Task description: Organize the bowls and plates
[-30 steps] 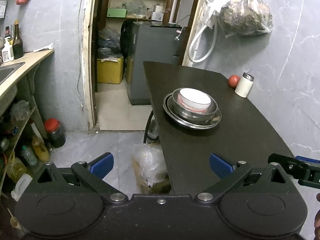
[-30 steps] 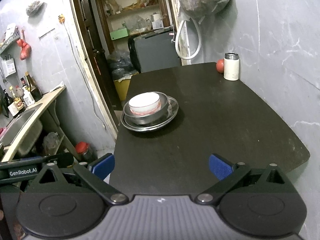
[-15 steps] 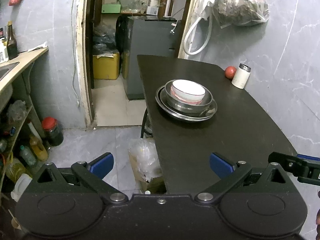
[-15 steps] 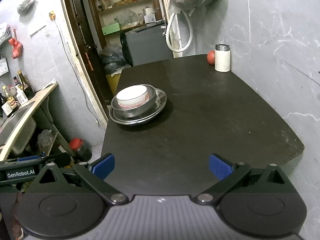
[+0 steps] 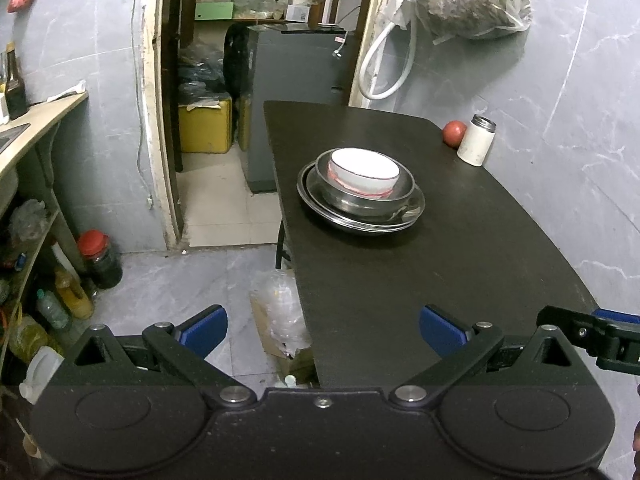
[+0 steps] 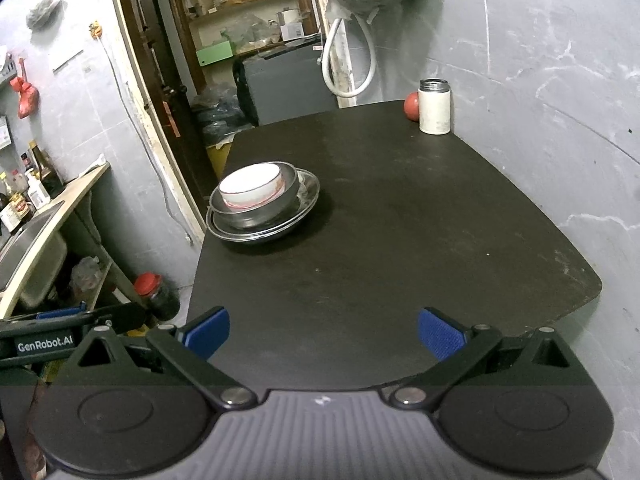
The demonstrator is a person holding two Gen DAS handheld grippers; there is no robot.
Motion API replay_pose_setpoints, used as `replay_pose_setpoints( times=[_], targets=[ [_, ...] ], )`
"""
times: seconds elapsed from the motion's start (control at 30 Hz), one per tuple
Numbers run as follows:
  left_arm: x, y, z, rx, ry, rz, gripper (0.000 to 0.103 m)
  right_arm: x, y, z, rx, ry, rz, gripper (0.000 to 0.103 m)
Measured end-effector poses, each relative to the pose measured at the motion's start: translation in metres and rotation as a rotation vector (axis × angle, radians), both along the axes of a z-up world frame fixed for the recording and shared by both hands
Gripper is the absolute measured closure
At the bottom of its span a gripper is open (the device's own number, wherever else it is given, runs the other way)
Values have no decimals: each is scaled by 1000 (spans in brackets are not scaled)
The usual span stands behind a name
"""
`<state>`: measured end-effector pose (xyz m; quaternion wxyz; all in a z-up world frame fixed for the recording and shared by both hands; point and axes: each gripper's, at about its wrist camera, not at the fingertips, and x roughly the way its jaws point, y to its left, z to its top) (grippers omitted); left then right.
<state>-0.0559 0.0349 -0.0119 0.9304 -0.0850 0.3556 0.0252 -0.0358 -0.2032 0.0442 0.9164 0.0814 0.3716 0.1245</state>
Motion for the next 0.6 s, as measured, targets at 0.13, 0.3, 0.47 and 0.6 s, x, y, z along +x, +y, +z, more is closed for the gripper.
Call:
replay_pose_setpoints(
  times=[0.13, 0.3, 0.47, 0.6],
  targets=[
    [1, -4, 0, 4, 2, -5, 1, 1, -3, 0, 1, 2, -5, 0],
    [2, -4, 1, 4, 0, -5, 1, 2, -5, -1, 1, -1, -7, 0],
    [2, -3, 1, 4, 1, -6, 1, 2, -4, -1, 0, 0, -8, 0],
    [2, -3, 1, 4, 1, -6, 1, 2, -5, 0, 0, 0, -7, 0]
  ],
)
